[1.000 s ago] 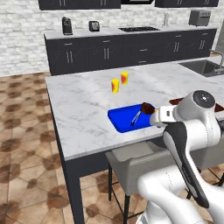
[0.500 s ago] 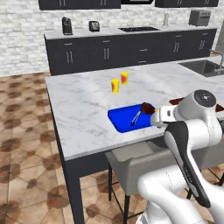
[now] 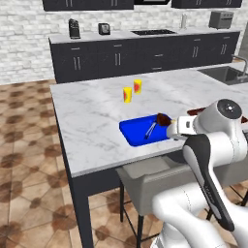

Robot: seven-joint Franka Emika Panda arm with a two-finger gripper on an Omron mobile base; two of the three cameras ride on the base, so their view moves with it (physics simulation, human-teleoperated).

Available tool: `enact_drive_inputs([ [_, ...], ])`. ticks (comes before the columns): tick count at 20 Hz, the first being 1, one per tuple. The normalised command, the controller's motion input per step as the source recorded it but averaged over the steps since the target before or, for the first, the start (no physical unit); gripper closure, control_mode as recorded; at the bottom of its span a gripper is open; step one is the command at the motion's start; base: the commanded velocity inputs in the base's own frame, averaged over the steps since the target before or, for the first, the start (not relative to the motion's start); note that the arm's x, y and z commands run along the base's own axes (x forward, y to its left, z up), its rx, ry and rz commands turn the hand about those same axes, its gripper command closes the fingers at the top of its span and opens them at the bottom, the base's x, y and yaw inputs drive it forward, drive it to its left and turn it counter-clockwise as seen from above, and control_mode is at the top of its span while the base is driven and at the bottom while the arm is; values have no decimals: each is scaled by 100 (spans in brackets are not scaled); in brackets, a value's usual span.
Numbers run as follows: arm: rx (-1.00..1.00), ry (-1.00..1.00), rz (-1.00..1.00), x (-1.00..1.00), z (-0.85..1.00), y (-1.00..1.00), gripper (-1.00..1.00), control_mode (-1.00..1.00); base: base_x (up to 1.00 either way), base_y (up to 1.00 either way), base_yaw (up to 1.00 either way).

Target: Gather the sweet potato and bell pepper from the fridge and place them on a tray on the dining counter. Then gather the steaks from the fridge and place them on the other tray.

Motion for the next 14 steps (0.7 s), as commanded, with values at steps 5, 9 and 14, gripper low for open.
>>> enact_drive_inputs([
  [5, 0, 0, 0, 0, 0, 0, -100, 100, -56, 3, 0],
  [9, 0, 0, 0, 0, 0, 0, -100, 100, -69, 0, 0],
  [14, 0, 0, 0, 0, 0, 0, -100, 100, -52, 16, 12],
])
